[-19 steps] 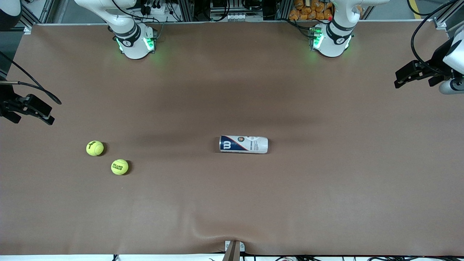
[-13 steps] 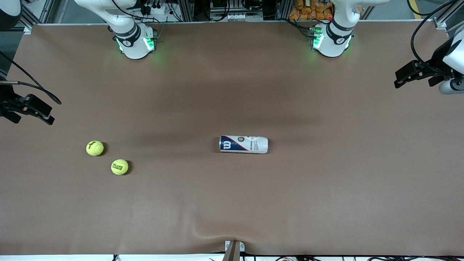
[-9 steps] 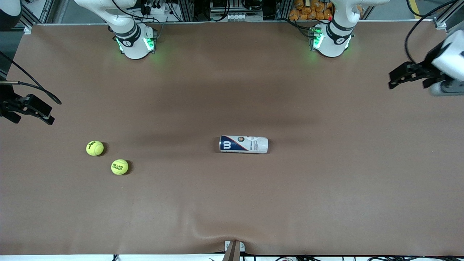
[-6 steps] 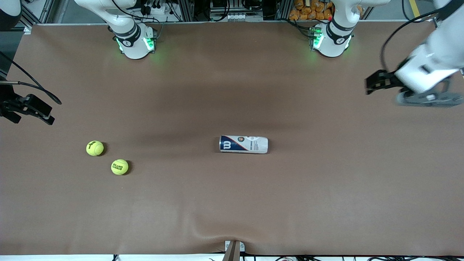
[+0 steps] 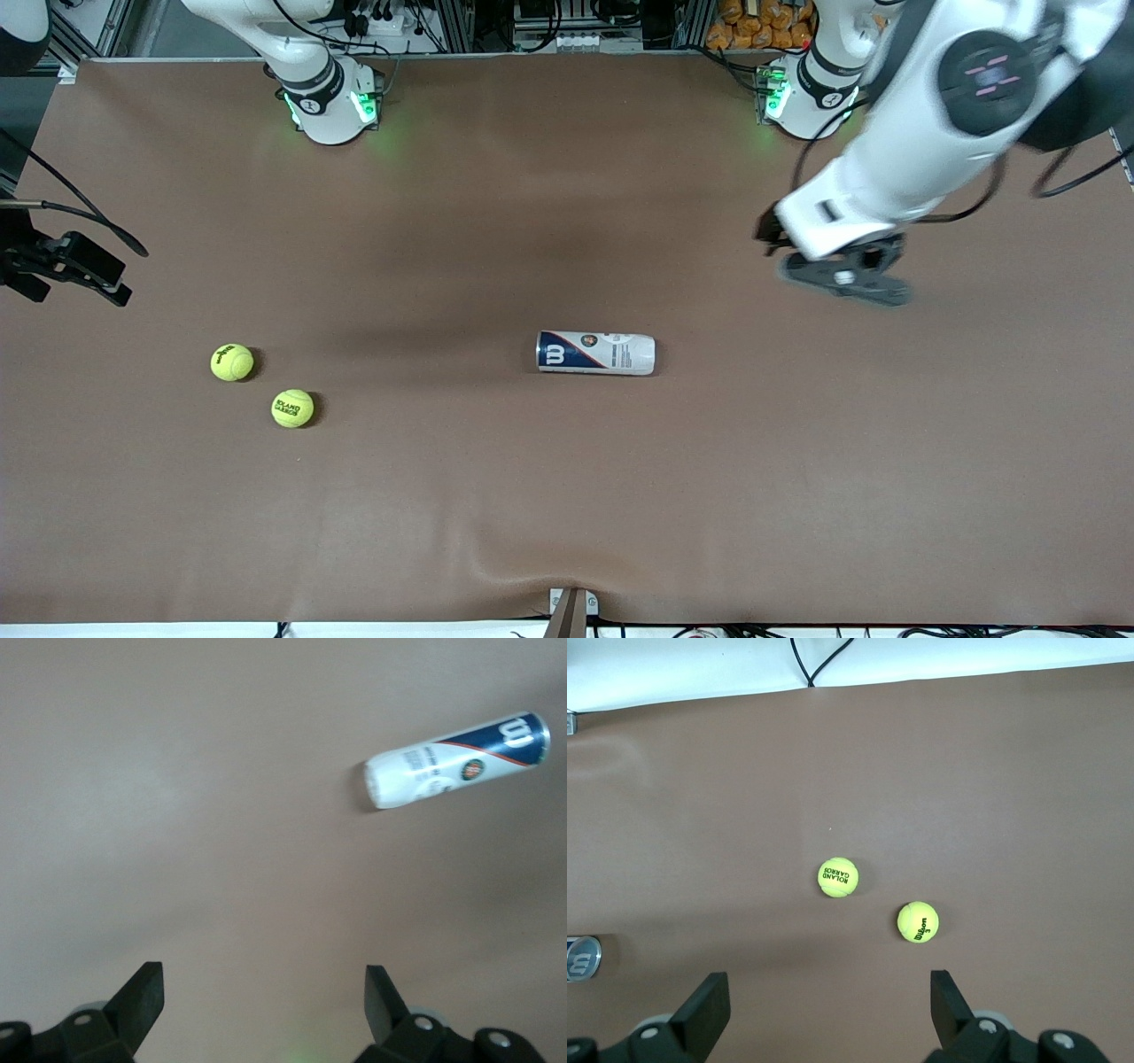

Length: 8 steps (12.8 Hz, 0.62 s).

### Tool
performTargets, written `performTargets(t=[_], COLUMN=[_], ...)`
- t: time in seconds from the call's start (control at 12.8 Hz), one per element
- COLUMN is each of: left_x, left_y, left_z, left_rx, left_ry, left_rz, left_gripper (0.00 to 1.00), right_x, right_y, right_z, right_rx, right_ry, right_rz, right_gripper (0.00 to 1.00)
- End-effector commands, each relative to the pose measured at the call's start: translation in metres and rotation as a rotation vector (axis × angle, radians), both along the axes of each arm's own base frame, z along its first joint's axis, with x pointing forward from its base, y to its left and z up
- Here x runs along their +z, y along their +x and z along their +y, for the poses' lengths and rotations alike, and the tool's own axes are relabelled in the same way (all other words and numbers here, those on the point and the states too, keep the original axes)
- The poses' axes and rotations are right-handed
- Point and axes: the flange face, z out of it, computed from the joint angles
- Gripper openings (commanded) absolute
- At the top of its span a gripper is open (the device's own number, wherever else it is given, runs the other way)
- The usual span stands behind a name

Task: Insert tennis ball vertically with right arm
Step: 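Move the left gripper toward the can while the right gripper reaches the balls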

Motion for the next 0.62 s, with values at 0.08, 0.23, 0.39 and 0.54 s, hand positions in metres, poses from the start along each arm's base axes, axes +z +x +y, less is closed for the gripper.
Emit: performTargets(t=[0.08,0.23,0.39,0.54], left_x=[-0.022,-0.029,-0.048,-0.059], left_y=[-0.002,0.002,0.004,0.005], left_z=[-0.042,-0.046,-0.068,-0.084], left_rx=[-0.142,-0.205,-0.241,-0.299], left_ry=[0.004,-0.011,-0.027,-0.045], left_rz=[0.011,0.008,-0.009,-0.031], left_gripper=[1.0,1.0,1.0,1.0], right_x=[-0.03,-0.052,-0.086,-0.125], right_y=[0.013,0.023,0.033,0.046], right_z=[0.012,0.012,0.01,0.005], right_rx=[0.019,0.021,0.018,0.01], right_ry=[0.005,0.006,0.005,0.011], right_rz=[0.065,0.1,0.155,0.207], right_gripper=[1.0,1.0,1.0,1.0])
